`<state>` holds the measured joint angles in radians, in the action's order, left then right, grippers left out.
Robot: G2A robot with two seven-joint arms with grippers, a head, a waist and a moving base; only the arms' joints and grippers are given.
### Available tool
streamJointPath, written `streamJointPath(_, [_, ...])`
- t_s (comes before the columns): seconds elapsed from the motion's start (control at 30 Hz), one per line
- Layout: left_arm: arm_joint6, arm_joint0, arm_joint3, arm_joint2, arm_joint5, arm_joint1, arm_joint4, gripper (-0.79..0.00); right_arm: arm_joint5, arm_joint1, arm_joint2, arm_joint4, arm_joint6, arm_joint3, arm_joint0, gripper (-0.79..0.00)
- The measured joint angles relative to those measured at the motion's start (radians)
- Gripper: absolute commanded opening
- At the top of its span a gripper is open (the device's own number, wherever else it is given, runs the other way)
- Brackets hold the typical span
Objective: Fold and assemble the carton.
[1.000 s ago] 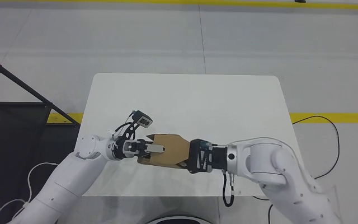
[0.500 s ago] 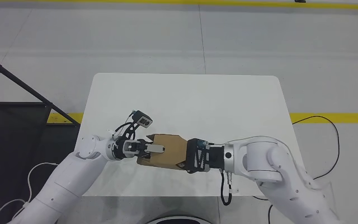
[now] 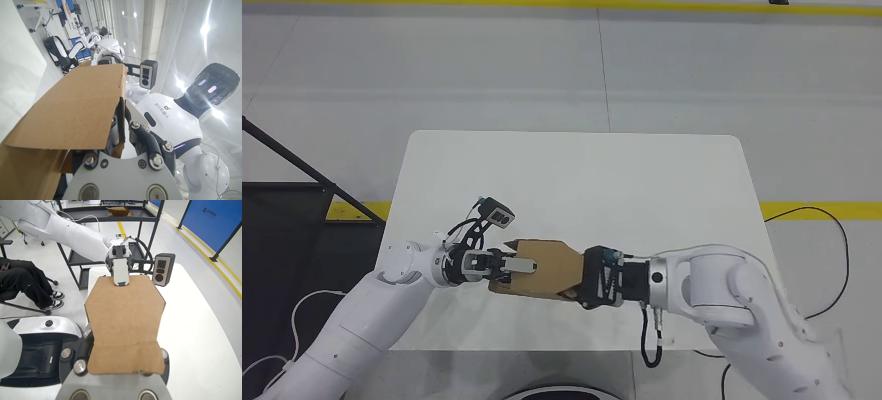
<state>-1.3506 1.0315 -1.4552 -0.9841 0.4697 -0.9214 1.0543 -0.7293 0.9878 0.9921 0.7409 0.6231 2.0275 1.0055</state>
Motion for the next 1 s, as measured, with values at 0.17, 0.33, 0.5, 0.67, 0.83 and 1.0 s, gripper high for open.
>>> streamJointPath(0.17, [0.0, 0.0, 0.0, 0.0, 0.0, 0.0, 0.0, -0.785, -0.001, -0.012, 0.049, -0.003, 0.006, 0.028, 0.041, -0.539])
streamJointPath(0.33, [0.0, 0.0, 0.0, 0.0, 0.0, 0.0, 0.0, -0.785, -0.004, -0.022, 0.091, -0.003, 0.01, 0.048, 0.08, -0.536])
streamJointPath(0.5, [0.0, 0.0, 0.0, 0.0, 0.0, 0.0, 0.0, -0.785, -0.003, -0.032, 0.137, -0.002, 0.006, 0.064, 0.116, -0.539])
streamJointPath(0.67, [0.0, 0.0, 0.0, 0.0, 0.0, 0.0, 0.0, -0.785, -0.006, -0.042, 0.195, 0.003, -0.008, 0.089, 0.161, -0.542])
streamJointPath(0.83, [0.0, 0.0, 0.0, 0.0, 0.0, 0.0, 0.0, -0.785, -0.009, -0.05, 0.237, 0.009, -0.024, 0.11, 0.197, -0.539])
streamJointPath(1.0, [0.0, 0.0, 0.0, 0.0, 0.0, 0.0, 0.0, -0.785, -0.014, -0.052, 0.247, 0.013, -0.034, 0.11, 0.211, -0.536])
